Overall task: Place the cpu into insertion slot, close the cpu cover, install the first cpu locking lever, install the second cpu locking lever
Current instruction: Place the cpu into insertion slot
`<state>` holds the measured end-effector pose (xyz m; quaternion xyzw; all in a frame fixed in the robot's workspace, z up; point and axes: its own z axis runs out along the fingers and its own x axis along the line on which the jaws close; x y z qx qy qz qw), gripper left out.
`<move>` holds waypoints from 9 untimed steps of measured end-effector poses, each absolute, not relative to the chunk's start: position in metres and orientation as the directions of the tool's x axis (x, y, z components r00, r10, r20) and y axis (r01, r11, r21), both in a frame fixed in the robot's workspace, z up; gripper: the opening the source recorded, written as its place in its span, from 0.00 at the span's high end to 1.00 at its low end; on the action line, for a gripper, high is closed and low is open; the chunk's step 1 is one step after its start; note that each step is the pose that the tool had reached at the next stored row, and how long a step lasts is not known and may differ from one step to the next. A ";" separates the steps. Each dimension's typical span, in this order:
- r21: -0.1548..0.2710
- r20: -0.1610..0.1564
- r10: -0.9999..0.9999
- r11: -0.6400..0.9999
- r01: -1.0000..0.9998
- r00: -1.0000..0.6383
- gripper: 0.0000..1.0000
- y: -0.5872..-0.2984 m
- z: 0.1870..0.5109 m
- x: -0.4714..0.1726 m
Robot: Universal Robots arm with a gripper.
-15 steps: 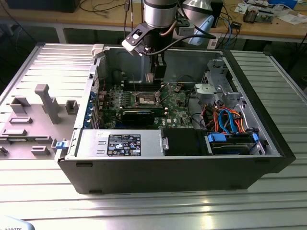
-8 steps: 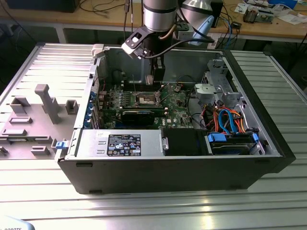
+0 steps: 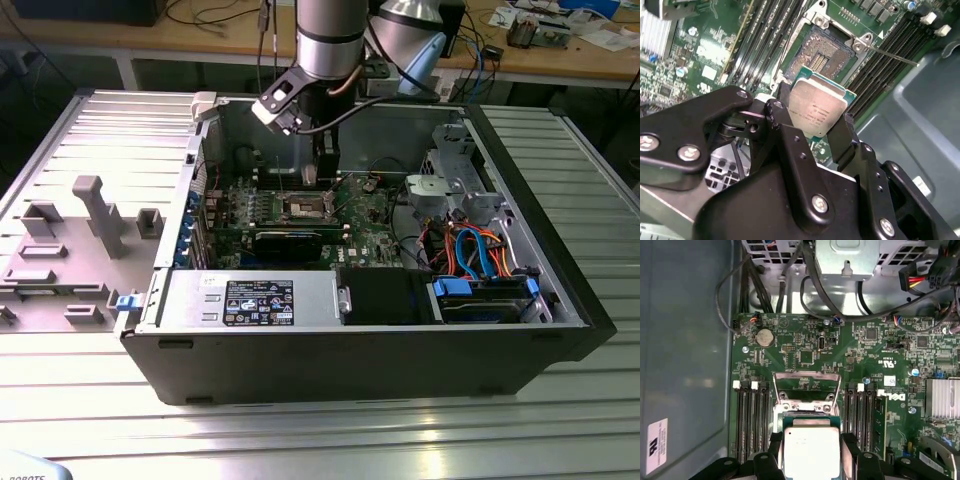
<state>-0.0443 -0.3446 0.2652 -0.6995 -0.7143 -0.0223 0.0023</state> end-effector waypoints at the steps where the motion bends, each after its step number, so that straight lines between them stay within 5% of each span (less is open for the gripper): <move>1: 0.029 0.034 0.999 0.021 0.999 -0.022 0.46 -0.345 0.264 -0.046; 9: 0.045 0.034 0.999 0.021 0.999 -0.022 0.46 -0.345 0.253 -0.056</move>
